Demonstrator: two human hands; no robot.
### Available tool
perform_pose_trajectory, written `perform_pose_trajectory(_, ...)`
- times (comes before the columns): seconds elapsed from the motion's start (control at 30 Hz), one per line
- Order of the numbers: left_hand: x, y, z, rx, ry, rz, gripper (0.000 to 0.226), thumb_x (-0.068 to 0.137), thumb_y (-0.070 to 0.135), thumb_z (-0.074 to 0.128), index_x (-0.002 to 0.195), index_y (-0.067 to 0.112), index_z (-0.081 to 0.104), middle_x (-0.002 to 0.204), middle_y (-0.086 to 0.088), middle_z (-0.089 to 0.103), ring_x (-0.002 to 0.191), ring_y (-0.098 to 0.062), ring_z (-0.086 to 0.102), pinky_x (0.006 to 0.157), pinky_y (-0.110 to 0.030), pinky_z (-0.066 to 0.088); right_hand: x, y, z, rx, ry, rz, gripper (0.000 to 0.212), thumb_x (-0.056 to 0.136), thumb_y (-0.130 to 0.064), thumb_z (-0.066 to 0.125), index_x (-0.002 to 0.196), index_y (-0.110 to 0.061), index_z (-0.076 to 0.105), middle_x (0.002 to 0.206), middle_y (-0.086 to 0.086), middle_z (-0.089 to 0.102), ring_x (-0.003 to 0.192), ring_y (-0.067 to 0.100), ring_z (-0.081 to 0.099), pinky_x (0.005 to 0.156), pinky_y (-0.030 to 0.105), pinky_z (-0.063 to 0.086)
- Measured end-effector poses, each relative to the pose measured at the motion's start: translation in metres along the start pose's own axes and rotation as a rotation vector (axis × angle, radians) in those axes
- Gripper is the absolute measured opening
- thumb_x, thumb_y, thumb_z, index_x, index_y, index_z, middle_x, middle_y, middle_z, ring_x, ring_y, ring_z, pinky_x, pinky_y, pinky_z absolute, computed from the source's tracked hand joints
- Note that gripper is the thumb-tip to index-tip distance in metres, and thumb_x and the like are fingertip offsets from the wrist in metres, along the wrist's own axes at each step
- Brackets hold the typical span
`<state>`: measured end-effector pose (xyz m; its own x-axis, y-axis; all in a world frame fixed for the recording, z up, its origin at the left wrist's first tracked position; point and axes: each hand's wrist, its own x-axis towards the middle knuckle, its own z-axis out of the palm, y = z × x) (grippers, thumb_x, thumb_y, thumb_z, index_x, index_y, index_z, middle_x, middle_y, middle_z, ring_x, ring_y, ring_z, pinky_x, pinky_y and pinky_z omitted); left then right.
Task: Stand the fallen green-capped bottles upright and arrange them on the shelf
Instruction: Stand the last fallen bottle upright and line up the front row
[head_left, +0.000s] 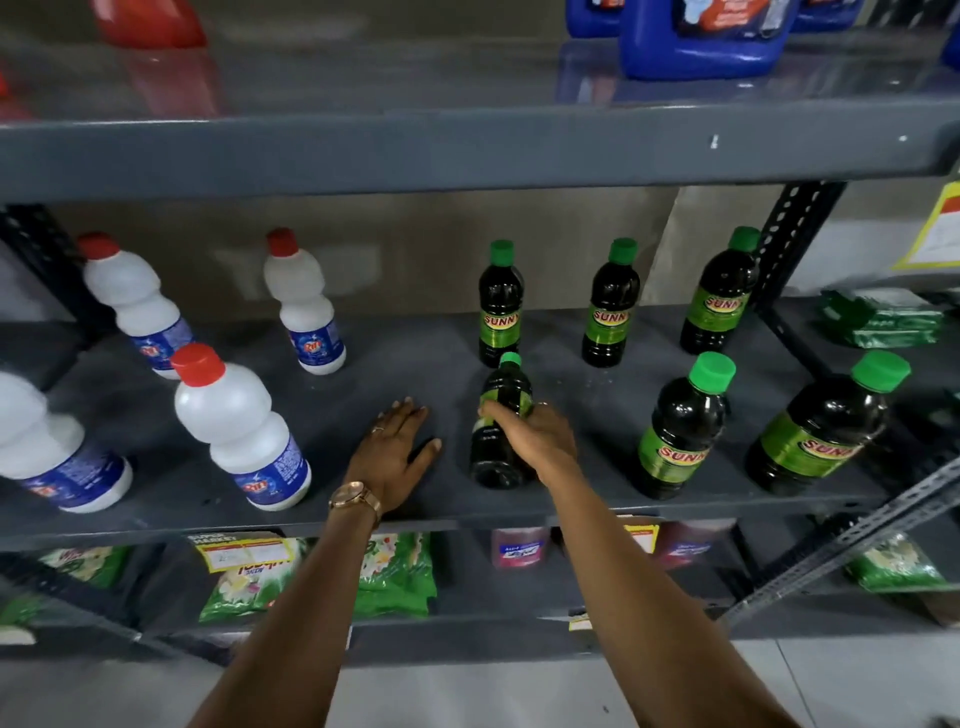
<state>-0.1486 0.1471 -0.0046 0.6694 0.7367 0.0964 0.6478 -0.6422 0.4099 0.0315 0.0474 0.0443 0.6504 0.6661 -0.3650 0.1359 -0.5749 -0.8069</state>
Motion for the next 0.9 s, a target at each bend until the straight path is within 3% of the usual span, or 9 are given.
perform_pose_trajectory(0.17,0.001,-0.001,0.004,0.012,0.035,0.007,0.082,0.08,0.064,0.017,0.143,0.014,0.032,0.154,-0.011,0.025,0.143,-0.024,0.018,0.117,-0.035,0.012,-0.003,0.019,0.007,0.292,0.142,-0.206,0.047,0.075,-0.045,0.074,0.104,-0.012,0.059,0.098,0.003,0.066,0.098,0.024,0.065,0.076,0.029,0.046)
perform_pose_trajectory(0.23,0.002,-0.002,0.005,0.017,0.044,0.001,0.081,0.08,0.064,0.017,0.143,0.014,0.032,0.154,-0.01,0.026,0.143,-0.024,0.019,0.118,-0.037,0.013,0.001,0.02,0.006,0.33,0.189,-0.298,0.055,0.072,-0.04,0.078,0.112,-0.013,0.051,0.101,0.003,0.065,0.097,0.019,0.063,0.078,0.027,0.047)
perform_pose_trajectory(0.37,0.002,-0.003,0.005,0.027,0.037,0.001,0.08,0.08,0.064,0.017,0.143,0.016,0.031,0.155,-0.008,0.025,0.143,-0.023,0.018,0.118,-0.038,0.014,0.01,0.015,0.004,0.296,0.246,-0.481,0.064,0.069,-0.02,0.085,0.111,-0.017,0.037,0.095,-0.018,0.054,0.086,-0.019,0.055,0.069,-0.001,0.038)
perform_pose_trajectory(0.47,0.003,-0.002,0.004,0.035,0.034,0.002,0.08,0.08,0.064,0.016,0.143,0.016,0.031,0.155,-0.008,0.025,0.143,-0.022,0.018,0.118,-0.038,0.014,0.021,0.008,0.007,0.322,0.259,-0.5,0.068,0.066,-0.016,0.087,0.111,-0.019,0.036,0.097,-0.021,0.05,0.086,-0.015,0.055,0.07,-0.004,0.037)
perform_pose_trajectory(0.6,0.002,-0.001,0.002,0.028,0.046,0.014,0.079,0.081,0.063,0.017,0.143,0.016,0.032,0.154,-0.009,0.026,0.143,-0.023,0.019,0.117,-0.036,0.014,0.035,0.015,0.008,0.282,0.196,-0.508,0.079,0.065,-0.001,0.081,0.13,-0.013,0.038,0.103,-0.012,0.057,0.091,-0.001,0.057,0.075,0.004,0.043)
perform_pose_trajectory(0.7,0.003,-0.003,0.003,0.014,0.049,0.018,0.079,0.081,0.064,0.018,0.143,0.017,0.032,0.155,-0.008,0.025,0.143,-0.023,0.018,0.117,-0.035,0.012,0.039,0.028,0.008,0.253,0.123,-0.484,0.068,0.068,0.005,0.074,0.124,-0.02,0.045,0.103,-0.003,0.06,0.095,0.014,0.06,0.084,0.032,0.051)
perform_pose_trajectory(0.77,0.003,-0.003,0.003,0.014,0.056,0.018,0.079,0.08,0.064,0.018,0.143,0.017,0.032,0.154,-0.009,0.026,0.142,-0.023,0.019,0.116,-0.035,0.012,0.038,0.029,0.01,0.221,0.153,-0.496,0.059,0.066,-0.013,0.083,0.114,-0.02,0.051,0.105,0.003,0.061,0.099,0.019,0.06,0.09,0.044,0.051)
perform_pose_trajectory(0.83,0.003,-0.003,0.003,0.02,0.058,0.012,0.079,0.08,0.064,0.018,0.143,0.017,0.032,0.154,-0.008,0.026,0.142,-0.023,0.019,0.116,-0.035,0.012,0.038,0.025,0.015,0.159,0.238,-0.513,0.073,0.053,-0.036,0.09,0.111,-0.014,0.051,0.109,0.007,0.056,0.106,0.022,0.054,0.093,0.041,0.048)
perform_pose_trajectory(0.9,0.003,-0.002,0.002,0.025,0.059,0.01,0.079,0.08,0.063,0.018,0.143,0.017,0.032,0.154,-0.008,0.026,0.142,-0.023,0.019,0.116,-0.034,0.011,0.037,0.018,0.02,0.115,0.32,-0.503,0.088,0.042,-0.044,0.092,0.112,-0.01,0.052,0.113,0.007,0.05,0.108,0.018,0.045,0.097,0.034,0.04)
